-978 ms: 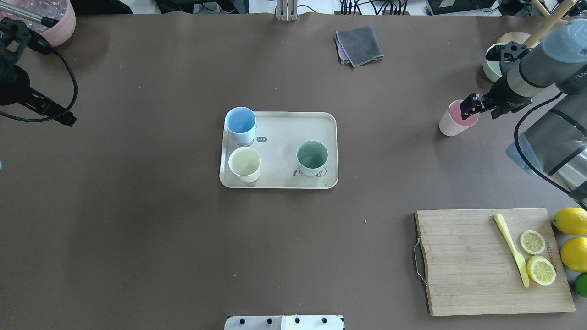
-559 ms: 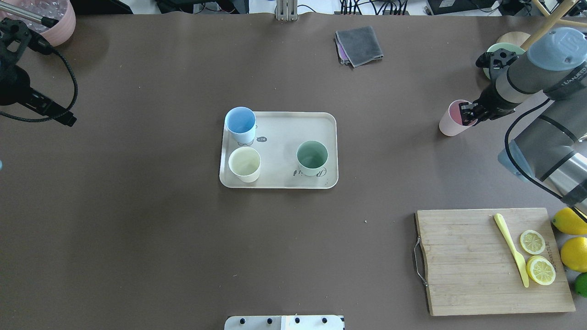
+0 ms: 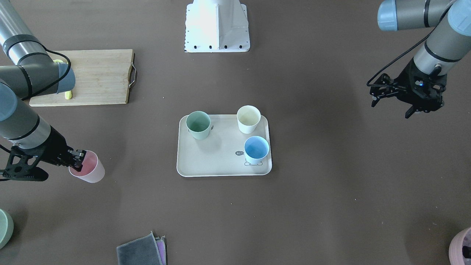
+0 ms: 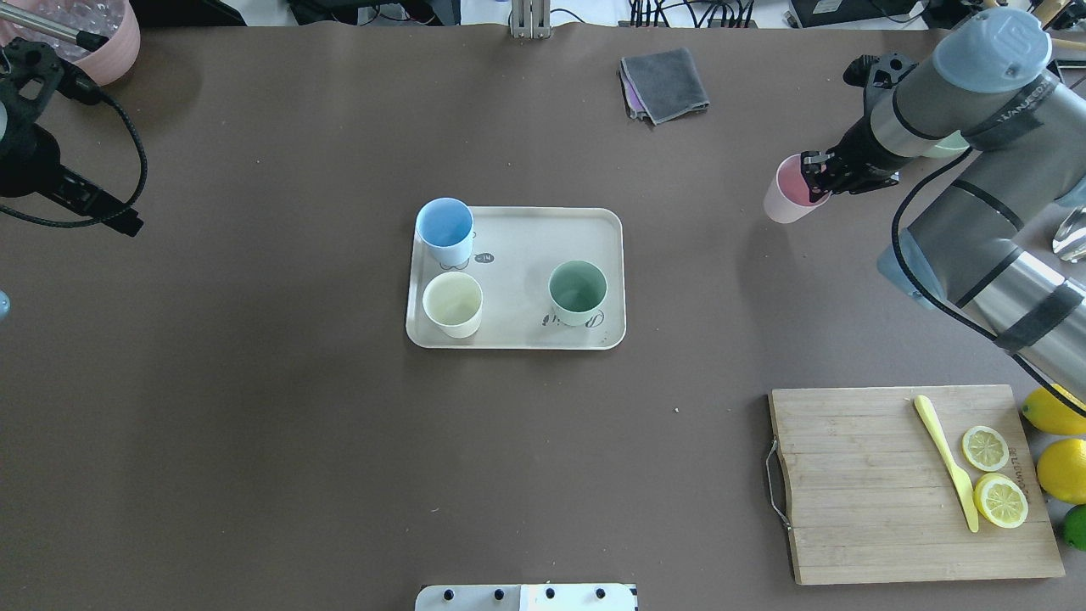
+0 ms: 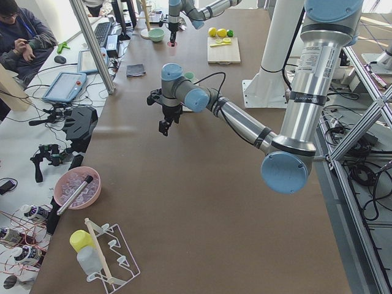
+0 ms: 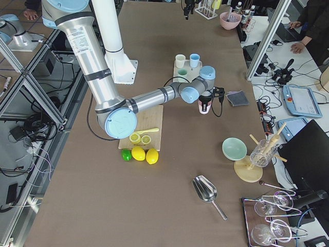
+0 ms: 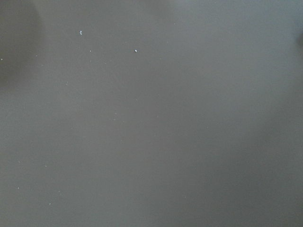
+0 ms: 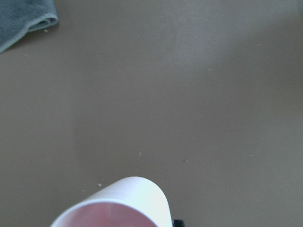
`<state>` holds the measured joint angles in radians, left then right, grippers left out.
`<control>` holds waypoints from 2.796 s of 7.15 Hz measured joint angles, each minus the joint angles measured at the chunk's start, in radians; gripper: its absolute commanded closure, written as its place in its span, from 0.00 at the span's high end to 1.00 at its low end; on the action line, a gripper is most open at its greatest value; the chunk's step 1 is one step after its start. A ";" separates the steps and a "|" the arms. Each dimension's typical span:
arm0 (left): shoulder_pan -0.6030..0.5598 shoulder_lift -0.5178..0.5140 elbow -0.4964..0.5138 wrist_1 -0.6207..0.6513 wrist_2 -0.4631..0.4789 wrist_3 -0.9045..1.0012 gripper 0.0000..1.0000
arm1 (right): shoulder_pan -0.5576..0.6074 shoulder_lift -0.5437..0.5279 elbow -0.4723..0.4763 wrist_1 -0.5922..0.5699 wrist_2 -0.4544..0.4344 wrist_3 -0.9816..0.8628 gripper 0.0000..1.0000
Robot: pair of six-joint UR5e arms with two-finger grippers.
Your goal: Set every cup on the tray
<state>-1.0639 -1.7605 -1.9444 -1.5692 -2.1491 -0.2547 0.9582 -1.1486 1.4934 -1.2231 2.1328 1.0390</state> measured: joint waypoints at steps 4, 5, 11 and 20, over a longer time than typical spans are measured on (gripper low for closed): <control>0.000 -0.004 0.006 0.000 0.000 0.000 0.98 | -0.195 0.248 -0.008 -0.170 -0.112 0.375 0.00; 0.000 -0.005 0.006 -0.004 0.000 -0.001 0.98 | -0.228 0.281 -0.012 -0.208 -0.130 0.390 0.04; -0.002 0.007 0.014 -0.066 -0.002 -0.059 0.98 | -0.226 0.357 -0.069 -0.235 -0.183 0.378 1.00; -0.527 0.205 0.014 0.315 -0.134 0.573 0.98 | 0.428 -0.315 0.307 -0.485 0.125 -0.832 1.00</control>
<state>-1.5913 -1.5559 -1.9307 -1.2547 -2.2836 0.3179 1.3863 -1.4632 1.8008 -1.7084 2.2581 0.2073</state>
